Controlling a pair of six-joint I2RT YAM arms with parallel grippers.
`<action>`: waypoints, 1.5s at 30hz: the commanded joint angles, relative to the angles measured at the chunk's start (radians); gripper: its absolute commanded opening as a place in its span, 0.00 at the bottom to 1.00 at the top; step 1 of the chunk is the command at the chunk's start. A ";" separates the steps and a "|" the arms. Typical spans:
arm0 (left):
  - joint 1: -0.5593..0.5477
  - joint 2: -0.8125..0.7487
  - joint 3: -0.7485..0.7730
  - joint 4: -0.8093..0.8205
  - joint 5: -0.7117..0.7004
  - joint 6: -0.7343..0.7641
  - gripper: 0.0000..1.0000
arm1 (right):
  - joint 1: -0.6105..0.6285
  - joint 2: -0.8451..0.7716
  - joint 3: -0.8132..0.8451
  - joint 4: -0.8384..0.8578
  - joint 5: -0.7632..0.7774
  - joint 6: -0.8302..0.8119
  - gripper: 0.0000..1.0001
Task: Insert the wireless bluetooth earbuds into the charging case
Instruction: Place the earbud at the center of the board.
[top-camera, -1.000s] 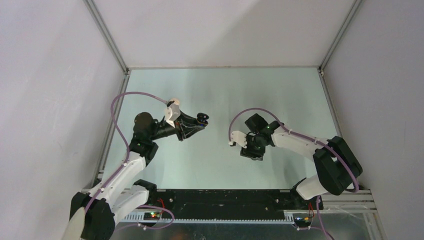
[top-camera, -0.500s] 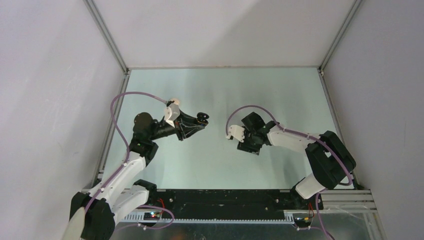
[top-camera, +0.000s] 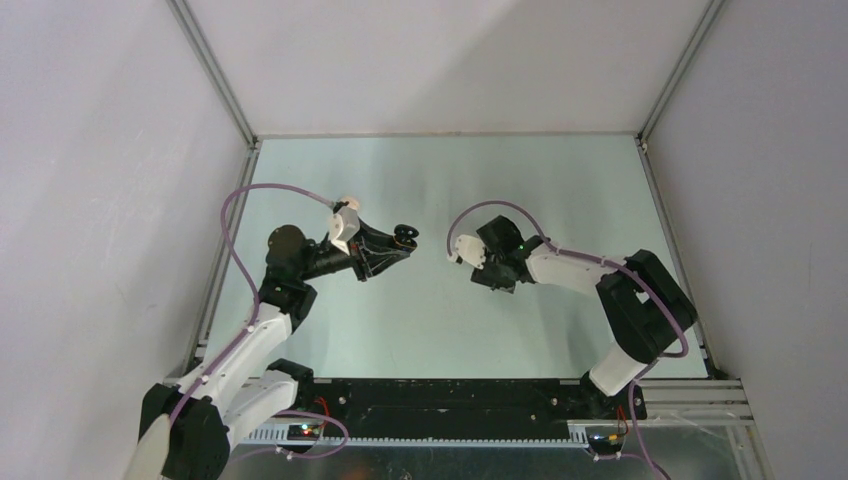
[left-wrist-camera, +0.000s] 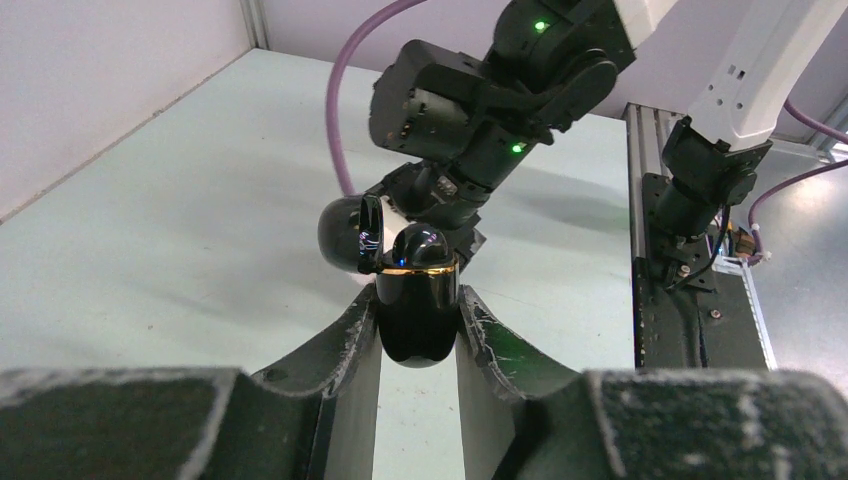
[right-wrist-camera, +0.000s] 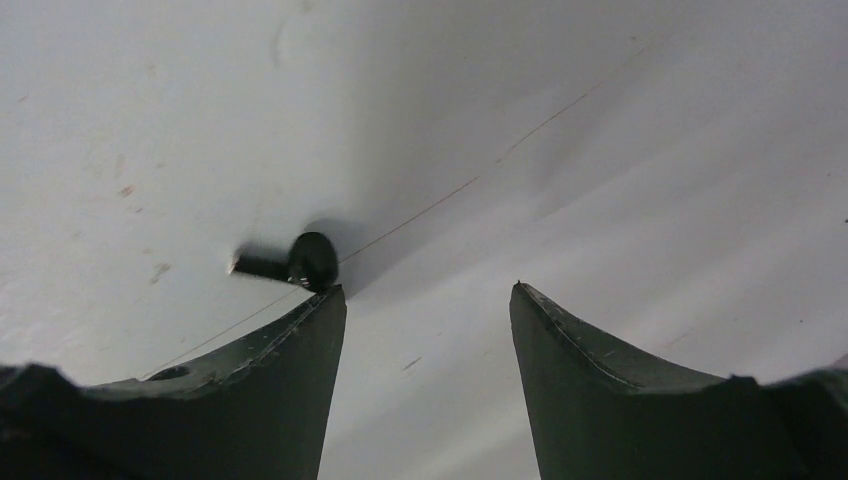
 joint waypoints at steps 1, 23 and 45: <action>-0.011 -0.001 -0.004 0.048 0.013 -0.008 0.00 | -0.026 0.085 0.081 -0.020 0.036 0.037 0.67; -0.015 -0.014 -0.008 0.034 0.014 0.006 0.00 | -0.122 0.270 0.665 -0.665 -0.377 0.032 0.59; -0.015 -0.010 -0.013 0.043 0.016 0.003 0.00 | -0.163 0.538 0.799 -0.859 -0.514 0.090 0.53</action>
